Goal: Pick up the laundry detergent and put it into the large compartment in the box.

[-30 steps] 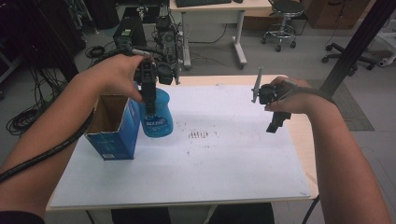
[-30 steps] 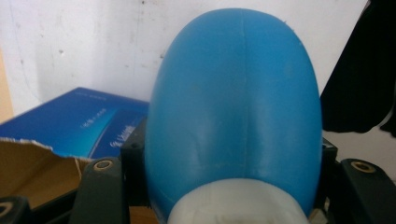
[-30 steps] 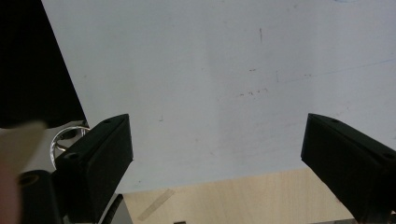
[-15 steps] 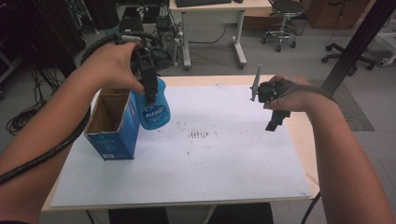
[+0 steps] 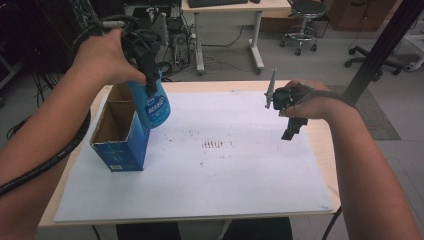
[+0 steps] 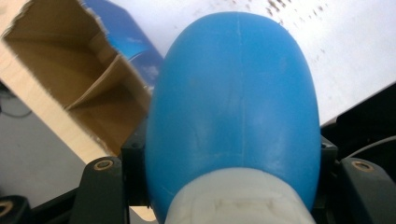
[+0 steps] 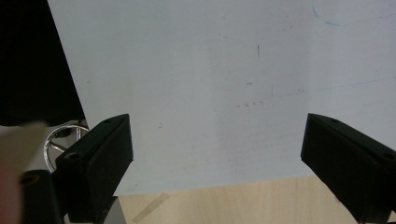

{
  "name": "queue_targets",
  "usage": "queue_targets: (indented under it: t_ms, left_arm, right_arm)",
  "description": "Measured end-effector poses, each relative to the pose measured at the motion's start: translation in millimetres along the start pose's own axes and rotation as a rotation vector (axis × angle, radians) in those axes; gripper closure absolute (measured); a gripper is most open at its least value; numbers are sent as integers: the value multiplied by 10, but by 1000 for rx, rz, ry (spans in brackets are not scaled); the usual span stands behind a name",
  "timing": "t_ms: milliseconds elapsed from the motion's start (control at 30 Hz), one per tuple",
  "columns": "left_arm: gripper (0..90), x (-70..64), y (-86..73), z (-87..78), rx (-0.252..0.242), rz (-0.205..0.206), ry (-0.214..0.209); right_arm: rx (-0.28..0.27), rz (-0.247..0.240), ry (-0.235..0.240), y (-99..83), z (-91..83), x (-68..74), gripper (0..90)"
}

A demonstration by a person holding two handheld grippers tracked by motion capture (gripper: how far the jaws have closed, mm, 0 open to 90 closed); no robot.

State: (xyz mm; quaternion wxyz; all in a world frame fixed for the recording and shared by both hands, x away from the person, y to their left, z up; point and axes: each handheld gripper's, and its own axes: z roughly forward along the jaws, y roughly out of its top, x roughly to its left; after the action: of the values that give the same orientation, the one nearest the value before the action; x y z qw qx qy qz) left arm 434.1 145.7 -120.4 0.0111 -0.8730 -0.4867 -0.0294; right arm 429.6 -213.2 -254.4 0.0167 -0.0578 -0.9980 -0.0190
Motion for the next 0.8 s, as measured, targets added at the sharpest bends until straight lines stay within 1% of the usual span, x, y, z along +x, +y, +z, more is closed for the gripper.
queue_targets:
  t_ms: [33, 67, 167, 200, 300, 333, 433, 467, 533, 600, 667, 700, 800]
  left_arm:
    - [383, 19, -8, -15, -3, -14, 1]
    - [384, 46, -18, -35, -10, -37, 0]
    - [384, 119, -47, -91, -5, -95, 1]
    - [384, 141, -56, -107, 0, -112, -1]
    - [384, 203, -76, -151, 13, -149, -8]
    - [384, 228, -84, -172, 21, -169, -13]
    - [384, 279, -102, -221, 26, -204, -17]
    - [384, 306, -113, -242, 36, -215, -22]
    - [384, 365, -132, -274, 25, -249, -40]
    - [384, 432, -152, -289, 28, -287, -66]
    - [384, 486, -166, -284, 32, -313, -75]
    - [384, 507, -168, -275, 42, -324, -74]
    - [383, 541, -180, -255, 55, -353, -48]
  right_arm:
    - [3, 1, 2, 2, -3, -2, 92]
    - [3, -1, 2, 3, -4, -6, 92]
    - [2, 6, 4, 4, 0, -12, 92]
    - [4, 0, 5, 8, 2, -16, 92]
    - [2, 1, 7, 13, 6, -17, 92]
    - [2, 0, 7, 15, 6, -19, 93]
    - [0, -2, 8, 24, 6, -27, 93]
    - [1, -5, 8, 29, 7, -29, 93]
    - [-1, -7, 9, 41, 9, -34, 93]
    - [1, -9, 9, 53, 9, -37, 93]
    - [-4, -13, 8, 65, 5, -38, 93]
    - [-5, -16, 6, 72, 1, -37, 93]
    - [-4, -22, 4, 90, -22, -32, 93]
